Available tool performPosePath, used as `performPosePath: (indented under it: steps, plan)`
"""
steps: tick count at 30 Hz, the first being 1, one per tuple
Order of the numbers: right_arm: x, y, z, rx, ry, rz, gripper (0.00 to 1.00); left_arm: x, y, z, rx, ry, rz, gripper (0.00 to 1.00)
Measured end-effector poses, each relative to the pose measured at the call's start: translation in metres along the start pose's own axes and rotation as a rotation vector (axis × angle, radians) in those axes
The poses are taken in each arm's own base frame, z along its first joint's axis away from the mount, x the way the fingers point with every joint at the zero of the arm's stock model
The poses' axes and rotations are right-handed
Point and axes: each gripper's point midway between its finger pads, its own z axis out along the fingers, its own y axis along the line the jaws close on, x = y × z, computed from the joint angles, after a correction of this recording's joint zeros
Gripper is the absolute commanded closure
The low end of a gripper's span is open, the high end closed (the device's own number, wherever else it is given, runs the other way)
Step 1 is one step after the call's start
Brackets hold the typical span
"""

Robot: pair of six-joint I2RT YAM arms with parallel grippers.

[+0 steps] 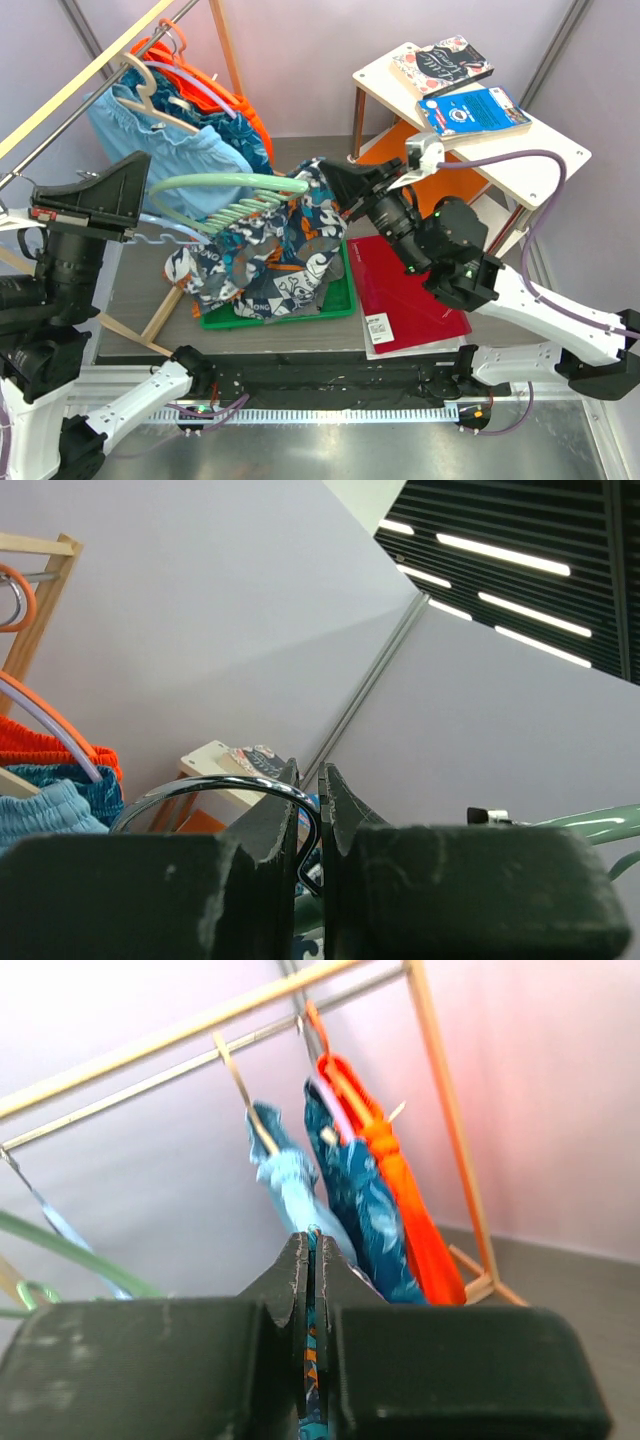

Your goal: Remove the shorts from the hanger

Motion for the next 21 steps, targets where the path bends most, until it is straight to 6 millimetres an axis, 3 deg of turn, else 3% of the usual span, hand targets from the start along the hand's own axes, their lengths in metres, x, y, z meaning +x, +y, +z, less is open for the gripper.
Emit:
performPosePath:
  steps: [3, 10, 14, 21]
  plan:
    - [-0.029, -0.001, 0.000, 0.021, -0.062, -0.017, 0.99, -0.008, -0.005, -0.001, 0.015, -0.021, 0.002, 1.00]
    - [-0.055, -0.016, -0.009, 0.088, -0.121, -0.073, 0.99, -0.008, -0.004, -0.001, 0.015, -0.022, 0.025, 0.99]
    - [-0.080, -0.025, -0.025, 0.111, -0.175, -0.072, 0.99, -0.007, -0.003, -0.001, 0.013, -0.018, 0.037, 0.99]
    - [-0.141, -0.039, -0.064, 0.139, -0.306, -0.045, 0.99, -0.005, -0.001, -0.001, 0.010, -0.014, 0.047, 0.99]
